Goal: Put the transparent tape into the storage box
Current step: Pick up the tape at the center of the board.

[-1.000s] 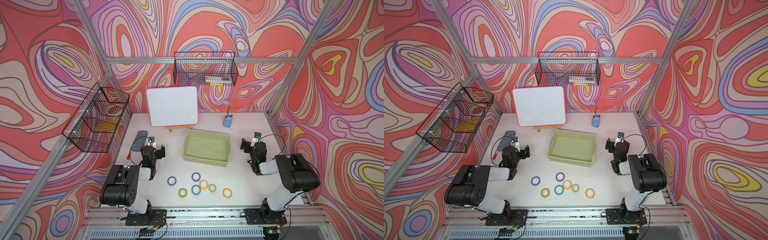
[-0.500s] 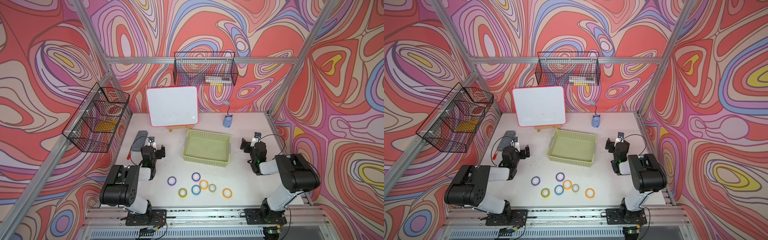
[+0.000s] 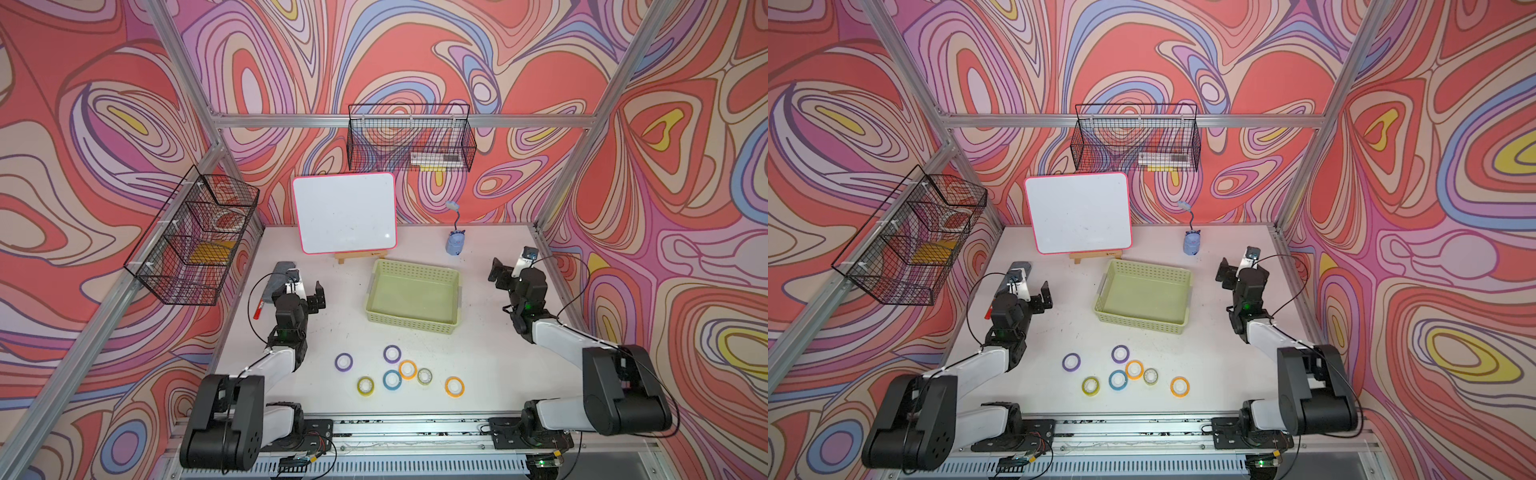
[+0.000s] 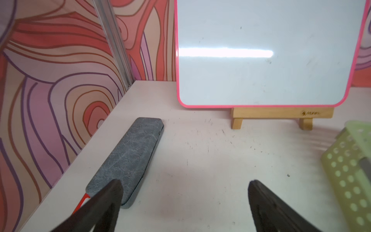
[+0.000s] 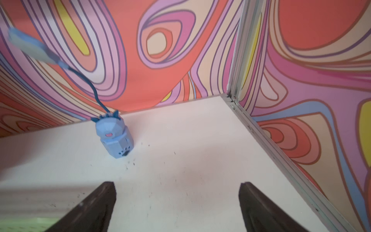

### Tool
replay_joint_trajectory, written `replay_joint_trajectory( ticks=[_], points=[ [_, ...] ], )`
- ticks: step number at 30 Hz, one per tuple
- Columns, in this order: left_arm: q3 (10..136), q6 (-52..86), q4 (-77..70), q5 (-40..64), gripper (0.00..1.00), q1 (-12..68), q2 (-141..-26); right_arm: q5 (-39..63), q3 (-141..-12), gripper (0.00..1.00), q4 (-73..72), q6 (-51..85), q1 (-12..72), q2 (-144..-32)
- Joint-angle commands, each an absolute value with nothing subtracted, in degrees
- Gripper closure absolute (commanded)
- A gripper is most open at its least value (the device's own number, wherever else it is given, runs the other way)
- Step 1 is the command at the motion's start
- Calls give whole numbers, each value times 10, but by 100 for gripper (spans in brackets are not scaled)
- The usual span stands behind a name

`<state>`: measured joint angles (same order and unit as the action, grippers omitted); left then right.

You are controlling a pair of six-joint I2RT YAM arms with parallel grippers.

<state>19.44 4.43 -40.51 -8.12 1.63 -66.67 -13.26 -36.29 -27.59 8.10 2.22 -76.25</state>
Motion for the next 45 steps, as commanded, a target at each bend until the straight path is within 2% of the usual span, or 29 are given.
replay_joint_trajectory(
  ticks=[1,4,8,11,13,19,22,28,33,45],
  points=[
    [201,131,-280,-84,1,18,-579,-124,-418,2,-48,159,19,-706],
    [212,214,-208,-26,1,19,-508,-98,-462,2,82,211,19,-656],
    [253,283,-85,52,1,18,-460,-20,-464,2,158,243,19,-577],
    [258,330,-52,82,1,18,-453,55,-460,2,192,251,19,-536],
    [250,359,-47,89,1,18,-452,115,-461,2,217,256,19,-523],
    [270,336,-18,173,1,20,-476,195,-471,2,309,280,33,-538],
    [285,331,-1,187,1,37,-501,185,-465,2,342,286,77,-544],
    [311,310,-8,163,1,106,-552,83,-470,2,391,340,253,-567],
    [265,315,-60,163,1,111,-550,22,-474,2,437,382,363,-617],
    [207,299,-97,143,1,112,-482,-58,-460,2,533,471,524,-699]
  ],
)
